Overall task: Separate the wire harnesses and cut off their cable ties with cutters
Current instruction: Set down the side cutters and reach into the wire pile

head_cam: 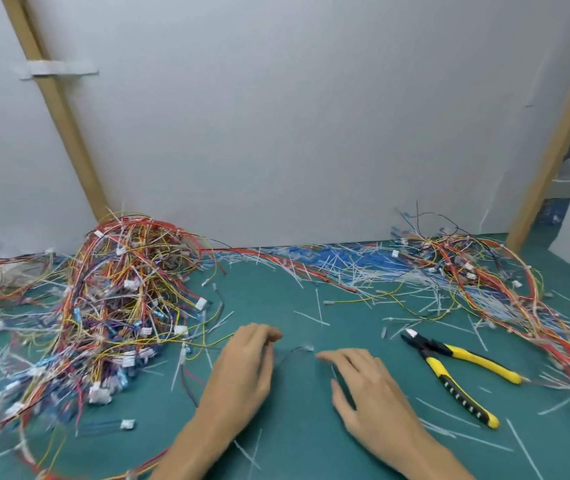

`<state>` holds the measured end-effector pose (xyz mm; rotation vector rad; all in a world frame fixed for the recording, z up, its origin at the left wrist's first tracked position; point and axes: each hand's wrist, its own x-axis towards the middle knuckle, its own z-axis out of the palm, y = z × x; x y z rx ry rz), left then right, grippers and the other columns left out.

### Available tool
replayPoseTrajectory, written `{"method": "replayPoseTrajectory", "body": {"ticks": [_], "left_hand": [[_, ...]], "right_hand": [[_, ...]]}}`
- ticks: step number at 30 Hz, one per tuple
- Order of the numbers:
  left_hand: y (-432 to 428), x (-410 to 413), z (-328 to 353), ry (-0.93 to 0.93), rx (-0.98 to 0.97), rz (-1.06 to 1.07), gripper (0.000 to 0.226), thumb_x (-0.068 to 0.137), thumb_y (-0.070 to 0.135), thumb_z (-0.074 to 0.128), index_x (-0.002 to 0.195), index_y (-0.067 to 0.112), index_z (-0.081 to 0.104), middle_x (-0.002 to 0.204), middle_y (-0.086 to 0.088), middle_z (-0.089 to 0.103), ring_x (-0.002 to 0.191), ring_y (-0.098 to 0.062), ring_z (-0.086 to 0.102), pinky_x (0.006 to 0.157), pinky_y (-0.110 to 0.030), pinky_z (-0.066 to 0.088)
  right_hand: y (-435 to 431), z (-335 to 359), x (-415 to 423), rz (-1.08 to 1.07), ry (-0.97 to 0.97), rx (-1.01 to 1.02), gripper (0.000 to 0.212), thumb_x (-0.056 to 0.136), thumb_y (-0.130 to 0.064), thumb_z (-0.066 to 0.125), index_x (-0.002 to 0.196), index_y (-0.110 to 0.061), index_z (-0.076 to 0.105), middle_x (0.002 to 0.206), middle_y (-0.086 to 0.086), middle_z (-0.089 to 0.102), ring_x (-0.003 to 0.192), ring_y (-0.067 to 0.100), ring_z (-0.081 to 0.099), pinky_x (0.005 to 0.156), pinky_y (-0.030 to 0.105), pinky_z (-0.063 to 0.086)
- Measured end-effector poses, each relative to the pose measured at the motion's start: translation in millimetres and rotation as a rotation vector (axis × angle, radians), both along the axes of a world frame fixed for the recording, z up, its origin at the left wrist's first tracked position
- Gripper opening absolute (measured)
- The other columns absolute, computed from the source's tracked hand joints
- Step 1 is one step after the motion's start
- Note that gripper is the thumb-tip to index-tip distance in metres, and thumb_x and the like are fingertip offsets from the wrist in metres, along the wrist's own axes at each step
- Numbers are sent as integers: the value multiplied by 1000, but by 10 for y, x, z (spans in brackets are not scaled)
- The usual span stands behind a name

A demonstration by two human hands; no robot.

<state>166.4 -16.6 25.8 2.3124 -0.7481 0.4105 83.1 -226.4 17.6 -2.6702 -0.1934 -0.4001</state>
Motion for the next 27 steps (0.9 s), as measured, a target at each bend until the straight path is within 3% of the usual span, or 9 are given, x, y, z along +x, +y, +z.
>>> {"method": "replayPoseTrajectory", "body": {"ticks": [4,7,11,13,16,19,21,24,27], "left_hand": [[107,-152,-29,-171,-36,-58,16,99,20,50,111,23,61,107,10,59,102,-14,58,88,-31,47],[27,-332,87,-318,-62,-119,15,99,14,54,110,16,64,106,7,62,96,-19,59,84,-32,47],[56,-632,154,-394,54,-191,17,97,10,56,110,11,67,107,1,64,92,-22,59,81,-32,47],[295,-748,168,-359,74,-157,20,94,6,55,109,12,66,108,1,63,92,-21,59,82,-30,47],[866,-864,190,-260,43,99,29,80,0,46,100,15,59,104,5,57,90,-16,57,84,-24,44],[1439,-911,154,-86,239,395,45,57,-19,56,87,13,61,94,-1,60,88,-30,60,76,-42,48],[1693,-936,122,103,418,433,53,56,-24,60,91,15,66,99,-3,64,96,-36,62,79,-46,50],[1870,-1012,137,235,468,340,35,87,-1,61,114,21,63,118,5,58,111,-24,57,97,-41,45],[1799,-1113,157,224,485,226,5,102,32,47,106,35,47,109,13,53,107,-15,55,93,-32,43]], "right_hand": [[-95,-71,-28,-39,37,102,31,93,-24,59,121,-38,56,118,-30,52,116,-8,45,102,18,34],[-69,-93,-80,-32,62,104,30,93,-22,61,117,-39,56,118,-32,52,118,-7,46,101,18,33],[-82,-92,-132,-23,101,124,32,94,-18,61,118,-38,58,121,-31,51,121,-11,43,102,12,27],[-77,-66,-139,-22,94,128,32,94,-16,61,117,-38,58,120,-31,52,120,-12,43,102,11,27],[-63,-45,-143,-21,93,141,32,94,-15,61,117,-37,59,118,-30,53,116,-8,47,103,19,32],[-69,-36,-139,-32,105,149,31,94,-16,60,119,-35,60,119,-25,54,116,0,50,104,23,36],[-67,-24,-133,-30,110,142,31,94,-17,60,120,-34,60,120,-22,56,117,4,51,106,28,38],[-76,-2,-132,-9,109,140,29,94,-16,60,119,-31,61,120,-20,57,118,5,51,108,29,37],[-85,22,-130,14,98,141,27,94,-16,60,116,-31,62,118,-19,58,117,5,52,107,29,37]]}}
